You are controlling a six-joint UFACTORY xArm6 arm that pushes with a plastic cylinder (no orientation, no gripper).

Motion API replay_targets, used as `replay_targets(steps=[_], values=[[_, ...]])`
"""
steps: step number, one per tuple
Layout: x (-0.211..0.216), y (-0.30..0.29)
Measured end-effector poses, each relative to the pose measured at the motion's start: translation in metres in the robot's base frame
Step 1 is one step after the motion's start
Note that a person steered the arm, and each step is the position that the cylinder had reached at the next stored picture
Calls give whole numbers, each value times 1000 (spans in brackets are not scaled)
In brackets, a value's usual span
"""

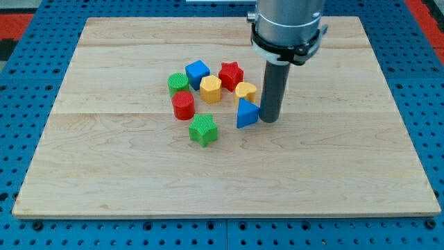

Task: Push the green star into the group of block

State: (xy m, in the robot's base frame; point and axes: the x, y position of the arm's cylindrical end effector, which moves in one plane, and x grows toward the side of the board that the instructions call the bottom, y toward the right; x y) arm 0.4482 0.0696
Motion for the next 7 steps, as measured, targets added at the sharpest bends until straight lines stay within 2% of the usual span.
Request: replay_targets(steps=[1,2,3,5,7], values=[[-1,9],[45,57],[71,26],[65,-53],[60,-30]])
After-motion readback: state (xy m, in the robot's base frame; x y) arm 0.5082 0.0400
